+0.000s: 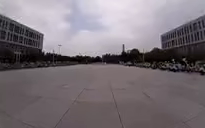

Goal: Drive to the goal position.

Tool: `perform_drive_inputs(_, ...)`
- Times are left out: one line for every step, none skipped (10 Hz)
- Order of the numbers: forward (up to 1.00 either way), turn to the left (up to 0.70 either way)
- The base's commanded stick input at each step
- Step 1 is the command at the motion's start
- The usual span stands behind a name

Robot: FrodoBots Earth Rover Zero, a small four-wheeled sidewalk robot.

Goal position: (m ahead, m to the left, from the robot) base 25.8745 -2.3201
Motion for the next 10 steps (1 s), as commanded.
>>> perform_drive_inputs(0.44, 0.0)
perform_drive_inputs(0.44, 0.0)
perform_drive_inputs(0.44, 0.0)
perform_drive_inputs(0.44, 0.0)
perform_drive_inputs(0.44, 0.0)
perform_drive_inputs(0.44, 0.0)
perform_drive_inputs(0.44, 0.0)
perform_drive_inputs(0.44, 0.0)
perform_drive_inputs(0.44, 0.0)
perform_drive_inputs(0.44, 0.0)
